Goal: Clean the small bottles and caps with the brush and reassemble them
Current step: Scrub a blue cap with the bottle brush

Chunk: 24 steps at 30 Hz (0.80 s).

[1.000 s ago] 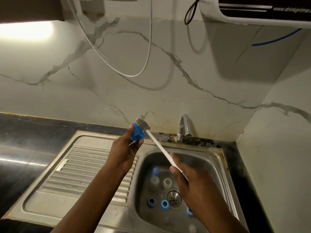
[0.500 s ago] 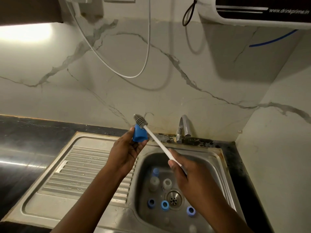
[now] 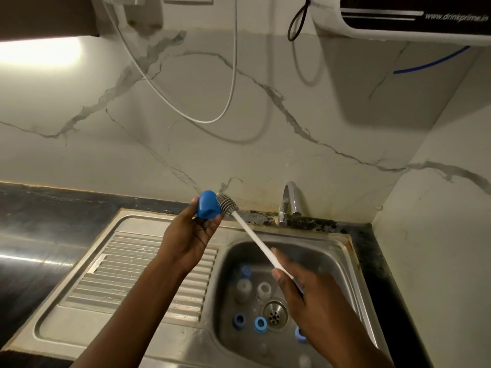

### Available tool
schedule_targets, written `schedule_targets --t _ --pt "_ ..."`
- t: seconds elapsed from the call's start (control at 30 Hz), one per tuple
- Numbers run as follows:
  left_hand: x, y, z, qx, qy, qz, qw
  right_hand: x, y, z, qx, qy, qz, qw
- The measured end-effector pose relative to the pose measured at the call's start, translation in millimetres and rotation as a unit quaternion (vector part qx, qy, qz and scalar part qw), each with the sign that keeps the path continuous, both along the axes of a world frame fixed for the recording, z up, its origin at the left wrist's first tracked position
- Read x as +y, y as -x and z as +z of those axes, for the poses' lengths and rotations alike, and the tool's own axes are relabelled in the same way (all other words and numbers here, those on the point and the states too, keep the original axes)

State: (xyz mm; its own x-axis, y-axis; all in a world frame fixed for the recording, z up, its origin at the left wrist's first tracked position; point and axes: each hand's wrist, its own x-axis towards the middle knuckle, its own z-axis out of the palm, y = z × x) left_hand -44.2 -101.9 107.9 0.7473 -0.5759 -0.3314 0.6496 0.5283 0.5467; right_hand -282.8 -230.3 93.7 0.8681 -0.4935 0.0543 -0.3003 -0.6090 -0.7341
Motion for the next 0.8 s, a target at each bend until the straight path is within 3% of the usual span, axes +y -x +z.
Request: schedule_targets --t 0.23,0.47,0.8 --pt "-8 13 -3 0.023 0.016 -0.056 0.998 -15 -16 -2 -0.019 0.067 -0.027 0.997" --pt "-6 13 -2 -0.071 -0.117 -0.05 0.989 -16 -22 -2 -0.029 0.1 -0.023 0.994" --pt "4 -9 -7 0.015 -0.022 0.016 1.0 3 3 -1 0.014 0.034 0.01 0.999"
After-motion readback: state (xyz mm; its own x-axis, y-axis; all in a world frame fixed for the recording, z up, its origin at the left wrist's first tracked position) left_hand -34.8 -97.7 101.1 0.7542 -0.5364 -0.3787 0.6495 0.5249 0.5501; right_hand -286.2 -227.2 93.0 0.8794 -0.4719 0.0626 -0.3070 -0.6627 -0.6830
